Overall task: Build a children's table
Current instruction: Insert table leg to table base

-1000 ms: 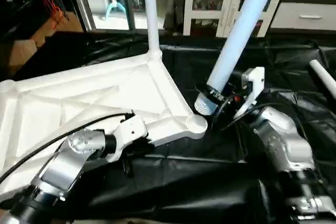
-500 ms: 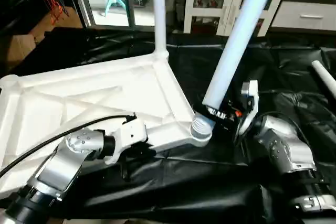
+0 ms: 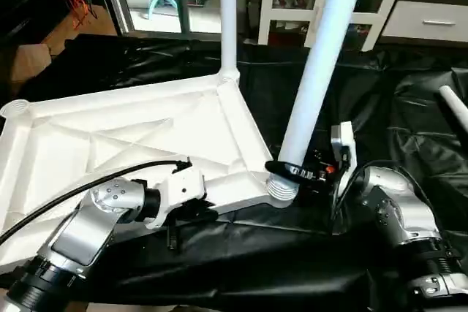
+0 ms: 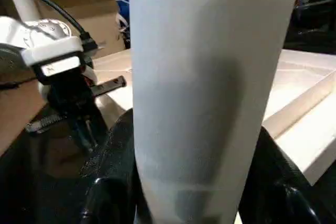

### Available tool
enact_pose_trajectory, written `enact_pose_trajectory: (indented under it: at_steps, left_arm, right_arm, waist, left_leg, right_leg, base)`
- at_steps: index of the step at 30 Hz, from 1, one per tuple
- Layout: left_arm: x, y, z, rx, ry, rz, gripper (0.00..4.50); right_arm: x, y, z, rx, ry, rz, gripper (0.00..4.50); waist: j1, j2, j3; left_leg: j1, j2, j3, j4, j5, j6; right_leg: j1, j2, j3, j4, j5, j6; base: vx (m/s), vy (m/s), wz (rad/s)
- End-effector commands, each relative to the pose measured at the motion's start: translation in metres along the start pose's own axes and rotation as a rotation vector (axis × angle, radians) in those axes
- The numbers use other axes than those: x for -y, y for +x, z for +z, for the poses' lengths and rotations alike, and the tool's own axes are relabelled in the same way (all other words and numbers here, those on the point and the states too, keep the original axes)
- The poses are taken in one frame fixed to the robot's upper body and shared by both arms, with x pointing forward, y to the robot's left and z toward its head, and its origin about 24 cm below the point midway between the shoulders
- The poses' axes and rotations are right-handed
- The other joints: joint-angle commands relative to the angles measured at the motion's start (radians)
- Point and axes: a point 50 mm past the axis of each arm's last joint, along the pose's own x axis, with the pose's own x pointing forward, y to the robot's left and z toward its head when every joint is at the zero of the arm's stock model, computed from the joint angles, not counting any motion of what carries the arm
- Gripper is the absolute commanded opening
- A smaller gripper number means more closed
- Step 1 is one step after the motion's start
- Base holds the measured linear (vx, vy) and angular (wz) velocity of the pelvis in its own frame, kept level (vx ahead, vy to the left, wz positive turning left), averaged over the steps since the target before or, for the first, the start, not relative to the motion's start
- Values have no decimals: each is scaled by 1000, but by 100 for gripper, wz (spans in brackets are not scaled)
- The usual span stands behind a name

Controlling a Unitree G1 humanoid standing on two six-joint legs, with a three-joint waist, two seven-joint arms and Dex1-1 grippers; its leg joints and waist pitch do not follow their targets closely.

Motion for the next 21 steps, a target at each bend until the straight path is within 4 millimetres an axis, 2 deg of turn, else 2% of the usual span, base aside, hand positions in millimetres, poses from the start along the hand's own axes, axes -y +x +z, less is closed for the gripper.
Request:
enact_pose_trajectory:
  at_steps: [1, 7, 10, 11, 12, 13, 16, 21]
  left_arm:
    - [19, 16, -6, 1, -13, -139, 0]
    - [19, 16, -7, 0, -17, -147, 0]
    - [19, 16, -7, 0, -18, -145, 0]
    - [19, 16, -7, 0, -18, -144, 0]
    - [19, 16, -7, 0, -18, -144, 0]
    - [19, 16, -7, 0, -18, -143, 0]
    - [19, 16, -7, -1, -19, -141, 0]
    - [18, 16, -7, -2, -17, -138, 0]
  right_arm:
    - [2, 0, -4, -10, -17, -19, 186]
    - [7, 2, -11, 8, 45, -55, 186]
    - [8, 2, -15, 24, 98, -66, 186]
    - [7, 1, -18, 28, 140, -57, 186]
    - [7, 1, -19, 29, 150, -55, 186]
    - [6, 1, -20, 29, 167, -51, 186]
    - [5, 1, -25, 19, 192, -47, 186]
    - [2, -1, -30, -29, 140, -32, 186]
  waist:
    - [-7, -21, -32]
    - [-8, -22, -29]
    - [-9, -21, -27]
    - [-11, -28, -24]
    - [-10, -24, -24]
    - [-11, -24, -24]
    - [-11, -25, -25]
    - [-8, -27, -28]
  left_leg:
    - [18, 87, -32, -94, -150, 100]
    - [18, 89, -28, -97, -148, 103]
    - [20, 90, -28, -100, -172, 91]
    - [18, 90, -29, -103, -184, 86]
    - [20, 91, -30, -104, -191, 79]
    - [20, 91, -30, -104, -195, 76]
    - [20, 92, -29, -105, -179, 74]
    - [20, 91, -26, -104, -164, 84]
  right_leg:
    - [27, -63, 51, -79, -190, -298]
    - [27, -63, 51, -81, -203, -296]
    - [25, -64, 53, -86, -240, -292]
    - [24, -62, 52, -88, -259, -288]
    - [23, -63, 53, -88, -267, -286]
    - [23, -63, 53, -89, -273, -285]
    - [24, -63, 53, -87, -257, -285]
    - [25, -65, 53, -87, -241, -289]
  base:
    - [0, 0, 0]
    - [0, 0, 0]
    - [0, 0, 0]
    - [0, 0, 0]
    - [0, 0, 0]
    - [0, 0, 0]
    - [0, 0, 0]
    - [0, 0, 0]
